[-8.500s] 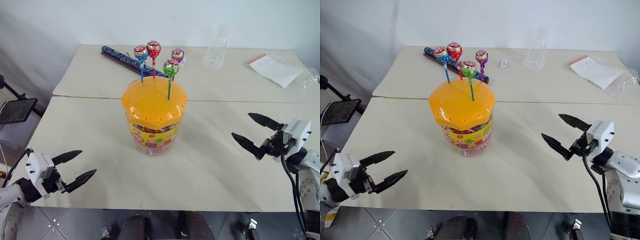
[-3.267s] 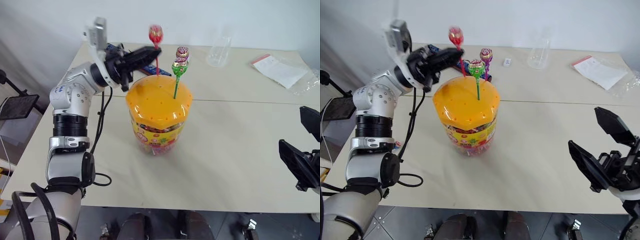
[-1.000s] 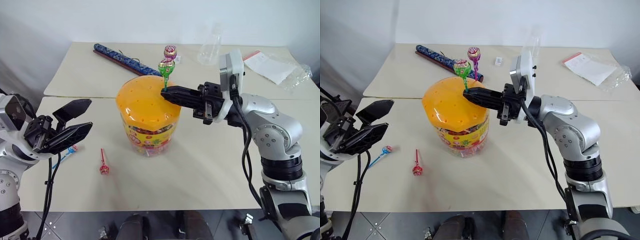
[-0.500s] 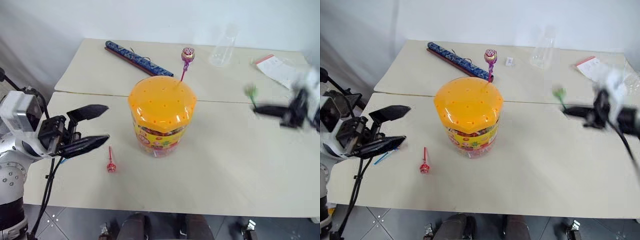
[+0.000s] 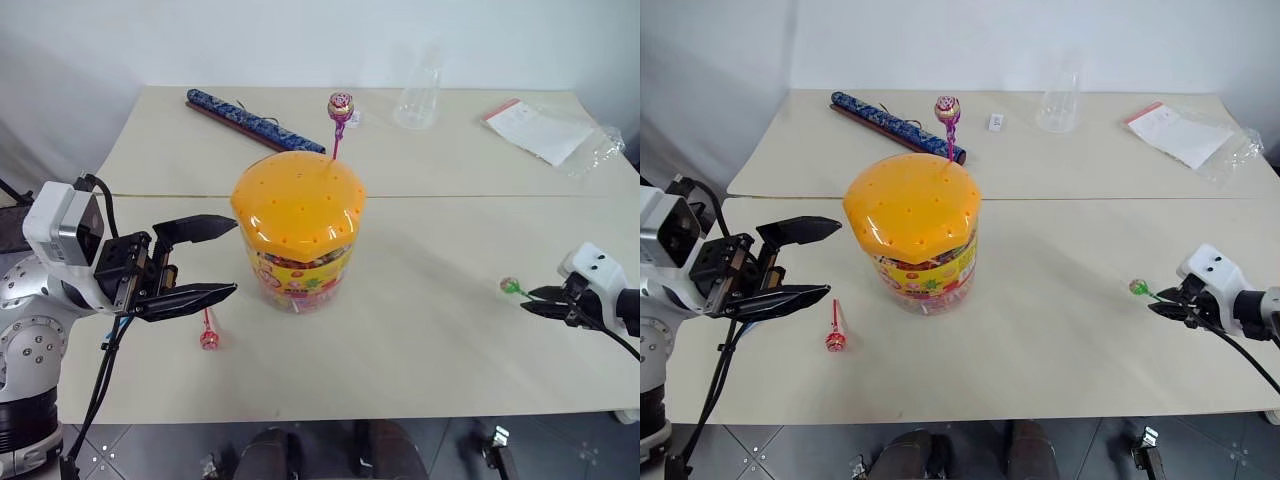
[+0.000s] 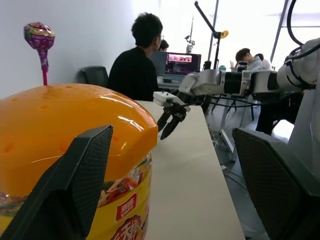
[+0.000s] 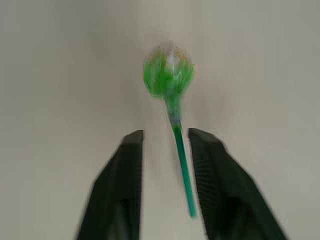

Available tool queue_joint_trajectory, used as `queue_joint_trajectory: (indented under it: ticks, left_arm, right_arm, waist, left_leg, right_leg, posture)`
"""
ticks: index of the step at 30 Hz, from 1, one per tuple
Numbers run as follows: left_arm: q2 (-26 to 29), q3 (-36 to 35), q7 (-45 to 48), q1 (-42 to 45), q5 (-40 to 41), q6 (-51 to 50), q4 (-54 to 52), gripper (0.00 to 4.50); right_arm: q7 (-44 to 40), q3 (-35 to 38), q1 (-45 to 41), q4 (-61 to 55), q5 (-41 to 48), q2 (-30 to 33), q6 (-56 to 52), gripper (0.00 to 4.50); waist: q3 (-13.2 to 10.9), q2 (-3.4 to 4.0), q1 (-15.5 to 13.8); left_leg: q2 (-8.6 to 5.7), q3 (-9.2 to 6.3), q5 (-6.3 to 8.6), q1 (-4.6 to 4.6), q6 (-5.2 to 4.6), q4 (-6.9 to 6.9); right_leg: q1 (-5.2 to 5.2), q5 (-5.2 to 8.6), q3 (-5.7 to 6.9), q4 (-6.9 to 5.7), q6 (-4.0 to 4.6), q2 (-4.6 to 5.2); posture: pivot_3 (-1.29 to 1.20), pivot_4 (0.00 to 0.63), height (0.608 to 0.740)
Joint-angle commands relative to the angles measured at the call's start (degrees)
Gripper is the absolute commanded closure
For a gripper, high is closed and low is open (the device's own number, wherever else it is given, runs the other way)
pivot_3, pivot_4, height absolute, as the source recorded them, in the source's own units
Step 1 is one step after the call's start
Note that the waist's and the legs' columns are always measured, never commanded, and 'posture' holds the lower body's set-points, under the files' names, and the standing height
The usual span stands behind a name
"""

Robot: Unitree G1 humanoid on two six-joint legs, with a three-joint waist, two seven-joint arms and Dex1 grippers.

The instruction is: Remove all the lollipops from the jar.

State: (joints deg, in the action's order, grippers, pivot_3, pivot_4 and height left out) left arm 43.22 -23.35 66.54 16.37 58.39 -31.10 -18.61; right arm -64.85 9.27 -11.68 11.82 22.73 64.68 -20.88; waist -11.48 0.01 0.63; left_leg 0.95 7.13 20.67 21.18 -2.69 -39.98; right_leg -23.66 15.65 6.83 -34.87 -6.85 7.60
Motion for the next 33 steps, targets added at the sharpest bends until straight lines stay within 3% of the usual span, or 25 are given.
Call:
queue_joint_trajectory:
  ticks: [1,6,13,21,24,29,33]
  left_arm:
    - [-2.4,-3.0,-4.1,1.5,2.5,0.9,1.8,0.45]
    - [-6.3,-5.6,-10.6,2.6,2.6,1.8,6.2,0.45]
    - [-7.4,-4.5,-11.4,2.2,2.1,2.0,6.6,0.45]
    - [-8.5,-4.0,-11.9,2.2,2.1,2.5,5.9,0.45]
    - [-8.7,-3.9,-12.1,2.3,2.1,2.7,5.7,0.45]
    - [-9.1,-4.0,-12.4,3.1,2.6,3.1,5.6,0.45]
    - [-9.2,-3.8,-11.6,4.2,3.8,2.7,5.5,0.45]
  right_arm:
    - [-4.6,7.1,-6.0,-7.3,10.7,-4.8,2.4,2.24]
    - [5.2,3.7,-22.8,-17.6,20.6,-16.3,-8.6,2.24]
    - [13.4,-2.8,-36.8,-16.2,20.0,-28.5,-15.1,2.24]
    - [14.7,-8.7,-45.9,-9.9,16.4,-37.7,-16.1,2.24]
    - [14.1,-8.3,-46.1,-9.6,16.3,-38.5,-16.9,2.77]
    - [13.6,-7.4,-45.9,-9.3,15.8,-38.5,-16.5,4.42]
    - [13.3,-2.9,-46.7,-7.9,17.6,-37.6,-15.3,4.47]
  waist:
    - [0.0,0.00,0.0]
    - [0.0,0.00,0.2]
    - [0.0,-0.05,-0.7]
    - [0.0,-0.06,-0.4]
    - [0.0,-0.06,-0.4]
    - [0.0,-0.05,-0.2]
    - [0.0,-0.06,-0.1]
  left_leg:
    - [0.02,0.00,0.00,-0.01,0.00,-0.03]
    - [0.06,-0.07,-0.01,-0.04,-0.01,-0.13]
    - [-0.05,-0.53,0.08,0.31,0.07,-0.06]
    - [-0.03,-0.42,0.06,0.35,0.01,-0.09]
    - [-0.04,-0.38,0.03,0.34,-0.02,-0.11]
    - [-0.03,-0.36,0.03,0.33,-0.02,-0.09]
    - [-0.02,-0.35,0.03,0.33,-0.02,-0.08]
  right_leg:
    - [0.01,0.00,0.00,0.00,0.00,-0.03]
    - [0.01,-0.03,-0.07,-0.16,0.06,0.01]
    - [-0.13,-0.04,0.16,-0.17,0.06,0.08]
    - [-0.17,-0.06,0.51,-0.18,0.01,0.00]
    - [-0.16,-0.06,0.48,-0.18,0.01,0.03]
    - [-0.17,-0.06,0.48,-0.18,0.01,0.01]
    - [-0.17,-0.06,0.47,-0.17,0.01,0.00]
  posture:
    - [0.00,0.150,0.740]
    - [0.00,0.150,0.740]
    - [0.00,0.150,0.740]
    - [0.00,0.150,0.740]
    - [0.00,0.150,0.740]
    - [0.00,0.150,0.740]
    - [0.00,0.150,0.740]
